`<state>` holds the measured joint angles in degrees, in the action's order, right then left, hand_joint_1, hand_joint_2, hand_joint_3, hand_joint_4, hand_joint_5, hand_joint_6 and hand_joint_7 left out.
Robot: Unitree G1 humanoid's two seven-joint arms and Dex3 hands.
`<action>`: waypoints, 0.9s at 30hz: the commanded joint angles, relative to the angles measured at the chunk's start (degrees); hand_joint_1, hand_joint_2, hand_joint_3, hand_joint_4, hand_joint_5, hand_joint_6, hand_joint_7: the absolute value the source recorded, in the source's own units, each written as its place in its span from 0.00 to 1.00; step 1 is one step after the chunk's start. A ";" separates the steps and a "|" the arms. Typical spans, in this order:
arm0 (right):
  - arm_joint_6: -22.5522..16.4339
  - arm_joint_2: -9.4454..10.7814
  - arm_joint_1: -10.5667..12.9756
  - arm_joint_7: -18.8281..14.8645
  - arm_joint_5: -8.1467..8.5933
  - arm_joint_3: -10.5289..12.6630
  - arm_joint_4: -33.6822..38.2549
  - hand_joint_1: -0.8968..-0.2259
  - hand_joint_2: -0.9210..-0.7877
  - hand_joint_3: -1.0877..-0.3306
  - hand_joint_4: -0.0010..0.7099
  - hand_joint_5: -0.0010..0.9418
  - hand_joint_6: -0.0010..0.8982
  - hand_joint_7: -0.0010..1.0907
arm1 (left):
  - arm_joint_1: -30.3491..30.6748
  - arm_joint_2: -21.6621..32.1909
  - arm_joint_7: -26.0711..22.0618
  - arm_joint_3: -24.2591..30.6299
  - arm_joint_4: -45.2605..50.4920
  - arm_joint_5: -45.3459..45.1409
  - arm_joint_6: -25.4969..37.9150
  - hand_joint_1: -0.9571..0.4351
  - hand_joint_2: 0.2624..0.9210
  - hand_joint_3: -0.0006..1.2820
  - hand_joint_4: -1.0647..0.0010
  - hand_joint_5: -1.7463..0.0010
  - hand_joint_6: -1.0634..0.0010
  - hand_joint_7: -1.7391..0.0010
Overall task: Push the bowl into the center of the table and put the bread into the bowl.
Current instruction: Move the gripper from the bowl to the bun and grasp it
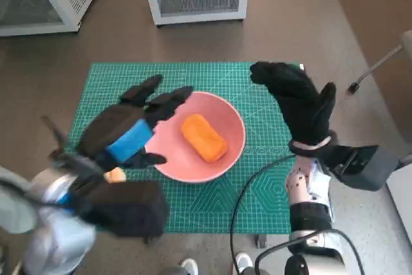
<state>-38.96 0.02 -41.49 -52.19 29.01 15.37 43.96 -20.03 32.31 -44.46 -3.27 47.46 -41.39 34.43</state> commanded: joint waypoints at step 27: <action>2.05 -0.22 -0.73 -1.63 0.43 0.38 3.57 0.46 0.00 0.63 0.32 0.00 0.40 0.00 | 21.39 -3.64 -15.09 21.46 12.54 -6.44 -0.69 0.62 0.70 0.00 0.91 0.99 0.77 0.99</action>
<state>-37.80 -0.04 -42.11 -53.16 29.15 15.62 46.18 0.56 30.42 -58.39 18.57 59.20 -45.67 34.29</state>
